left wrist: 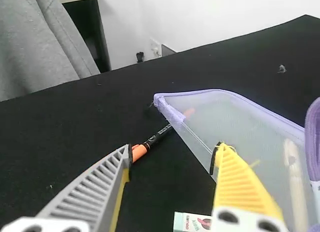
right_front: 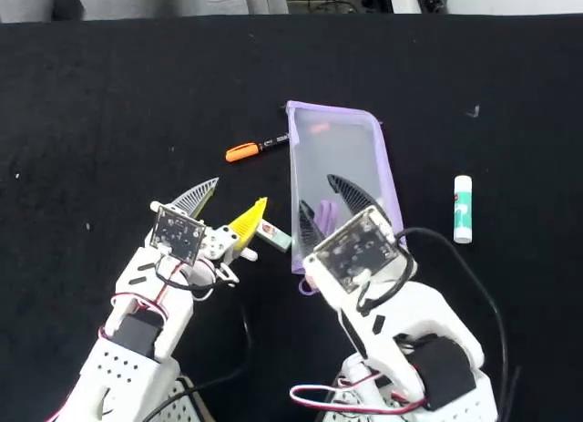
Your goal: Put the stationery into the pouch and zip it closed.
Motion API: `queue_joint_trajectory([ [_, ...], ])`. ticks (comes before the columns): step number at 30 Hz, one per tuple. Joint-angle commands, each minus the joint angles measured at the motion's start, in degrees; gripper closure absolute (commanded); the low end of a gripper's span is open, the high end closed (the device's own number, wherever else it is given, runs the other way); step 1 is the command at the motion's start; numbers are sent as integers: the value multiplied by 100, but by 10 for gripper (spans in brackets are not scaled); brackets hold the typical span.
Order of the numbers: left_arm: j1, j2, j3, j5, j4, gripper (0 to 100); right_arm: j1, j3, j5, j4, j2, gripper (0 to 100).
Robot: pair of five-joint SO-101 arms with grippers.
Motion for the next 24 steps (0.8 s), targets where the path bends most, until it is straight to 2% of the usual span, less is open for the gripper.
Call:
queue_joint_trajectory([
  [1, -57, -35, 110, -53, -18, 727, -185, -488, 343, 536, 92, 823],
  [4, -66, -35, 110, -53, -18, 727, -273, -391, 325, 791, 92, 823],
  [8, -215, -35, 92, -26, -26, 727, -220, 101, -79, 1125, 92, 823],
  [11, -321, 9, 110, -9, -264, 727, -229, 462, -185, 1336, 84, 823],
  [18, -338, 18, 110, -9, -299, 727, -211, 593, -105, 1442, 207, 840],
  [24, -338, 18, 110, -9, -299, 727, -211, 716, 325, 1547, 1244, 838],
])
